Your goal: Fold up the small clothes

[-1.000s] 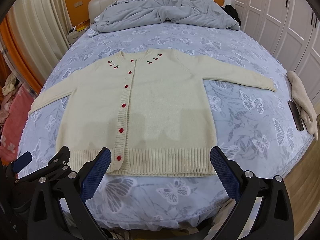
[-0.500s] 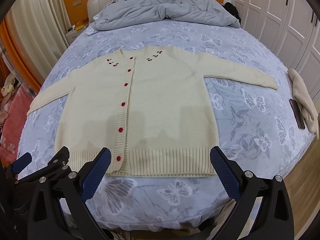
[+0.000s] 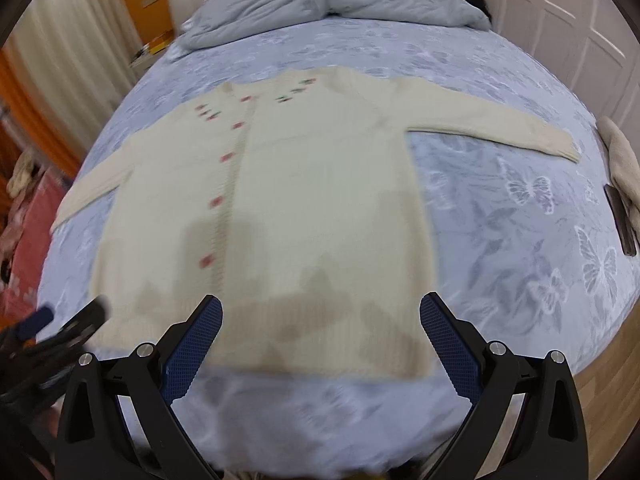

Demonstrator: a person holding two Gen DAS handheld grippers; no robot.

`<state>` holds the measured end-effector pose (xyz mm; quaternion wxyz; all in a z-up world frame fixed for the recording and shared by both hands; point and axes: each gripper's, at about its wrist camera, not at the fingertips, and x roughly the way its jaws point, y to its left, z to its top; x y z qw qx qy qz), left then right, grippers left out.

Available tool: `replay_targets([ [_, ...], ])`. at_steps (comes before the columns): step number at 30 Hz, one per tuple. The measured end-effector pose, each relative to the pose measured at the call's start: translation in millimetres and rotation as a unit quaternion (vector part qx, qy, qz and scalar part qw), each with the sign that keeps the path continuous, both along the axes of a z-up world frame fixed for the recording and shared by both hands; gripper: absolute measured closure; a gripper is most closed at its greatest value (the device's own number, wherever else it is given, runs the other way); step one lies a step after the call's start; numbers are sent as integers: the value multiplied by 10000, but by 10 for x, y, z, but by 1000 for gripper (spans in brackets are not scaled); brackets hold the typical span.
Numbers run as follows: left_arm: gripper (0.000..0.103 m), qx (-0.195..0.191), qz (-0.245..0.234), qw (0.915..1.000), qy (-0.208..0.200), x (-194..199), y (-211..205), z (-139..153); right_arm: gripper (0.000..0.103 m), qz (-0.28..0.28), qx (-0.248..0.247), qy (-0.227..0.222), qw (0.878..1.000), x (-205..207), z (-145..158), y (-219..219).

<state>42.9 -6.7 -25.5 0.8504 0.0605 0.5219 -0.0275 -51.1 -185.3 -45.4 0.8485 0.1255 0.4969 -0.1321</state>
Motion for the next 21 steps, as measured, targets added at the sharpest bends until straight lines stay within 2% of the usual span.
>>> replay_targets([
  [6, 6, -233, 302, 9992, 113, 226, 136, -241, 5, -1012, 191, -281, 9943, 305, -190, -1599],
  [8, 6, -292, 418, 9987, 87, 301, 156, -311, 7, -1562, 464, -456, 9856, 435, -293, -2308],
  [9, 6, -306, 447, 9985, 70, 333, 155, -332, 10, -1719, 569, -522, 9821, 464, -320, -2487],
  [12, 6, -323, 506, 9982, 8, 422, 137, -389, 15, -2592, 1157, -758, 9559, 583, -539, -3371],
  [16, 6, -296, 518, 9982, 35, 566, 102, -479, 15, -3467, 1444, -861, 9228, 647, -792, -4029],
  [18, 6, -255, 503, 9984, 37, 622, 88, -511, 16, -3682, 1637, -919, 9106, 666, -921, -4216],
  [20, 6, -213, 470, 9987, -19, 667, 79, -530, 28, -3799, 1851, -977, 9010, 715, -1056, -4333],
  [21, 6, -205, 467, 9987, -21, 680, 84, -536, 38, -3816, 1880, -1005, 8994, 738, -1089, -4363],
])
